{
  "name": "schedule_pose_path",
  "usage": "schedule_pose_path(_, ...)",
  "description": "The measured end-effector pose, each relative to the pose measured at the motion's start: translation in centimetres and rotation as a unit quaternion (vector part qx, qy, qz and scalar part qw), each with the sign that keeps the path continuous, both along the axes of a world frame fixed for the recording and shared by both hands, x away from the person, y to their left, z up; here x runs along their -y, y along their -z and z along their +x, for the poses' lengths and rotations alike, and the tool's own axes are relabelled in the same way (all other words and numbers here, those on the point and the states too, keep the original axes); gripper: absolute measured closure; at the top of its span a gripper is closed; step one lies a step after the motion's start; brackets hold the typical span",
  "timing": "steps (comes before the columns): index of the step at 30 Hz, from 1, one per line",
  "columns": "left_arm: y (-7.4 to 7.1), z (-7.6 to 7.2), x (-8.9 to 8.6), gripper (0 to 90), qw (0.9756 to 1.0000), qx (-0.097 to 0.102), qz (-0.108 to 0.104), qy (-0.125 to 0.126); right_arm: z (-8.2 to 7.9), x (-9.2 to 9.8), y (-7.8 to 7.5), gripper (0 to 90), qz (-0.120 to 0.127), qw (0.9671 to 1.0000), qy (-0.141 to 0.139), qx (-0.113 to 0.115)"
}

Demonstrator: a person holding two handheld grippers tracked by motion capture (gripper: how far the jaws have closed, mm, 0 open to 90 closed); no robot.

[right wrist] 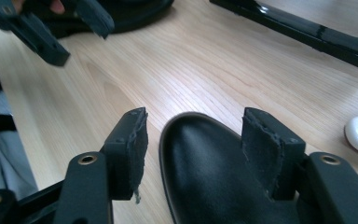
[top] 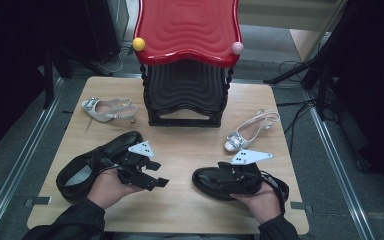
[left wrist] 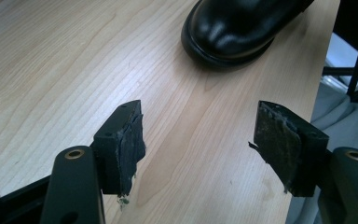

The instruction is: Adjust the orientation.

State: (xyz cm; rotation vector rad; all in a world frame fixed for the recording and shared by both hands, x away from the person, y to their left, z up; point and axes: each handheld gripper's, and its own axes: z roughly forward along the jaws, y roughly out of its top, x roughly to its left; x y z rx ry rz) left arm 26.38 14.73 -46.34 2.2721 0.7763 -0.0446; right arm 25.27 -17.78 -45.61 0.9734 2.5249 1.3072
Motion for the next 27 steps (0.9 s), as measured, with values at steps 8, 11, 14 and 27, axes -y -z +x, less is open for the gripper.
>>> schedule_pose_path(8,-0.6,0.1,-0.7,34.8,0.9999,-0.001,-0.004,-0.010,0.1,0.1,-0.6,44.6,0.012,0.9998,0.004,-0.014)
schedule_pose_path(11,-0.9,0.1,-1.5,37.5,0.9998,-0.001,-0.005,-0.018,0.1,0.1,-0.7,46.0,0.013,0.9998,0.005,-0.014)
schedule_pose_path(14,-1.1,0.1,-2.1,38.0,0.9996,-0.002,-0.003,-0.028,0.2,0.1,-0.8,46.4,0.019,0.9997,0.003,-0.016)
schedule_pose_path(27,-1.6,-0.5,-5.2,37.9,0.9971,-0.008,0.007,-0.075,1.0,-1.5,-0.7,50.1,0.012,0.9990,-0.036,-0.024)
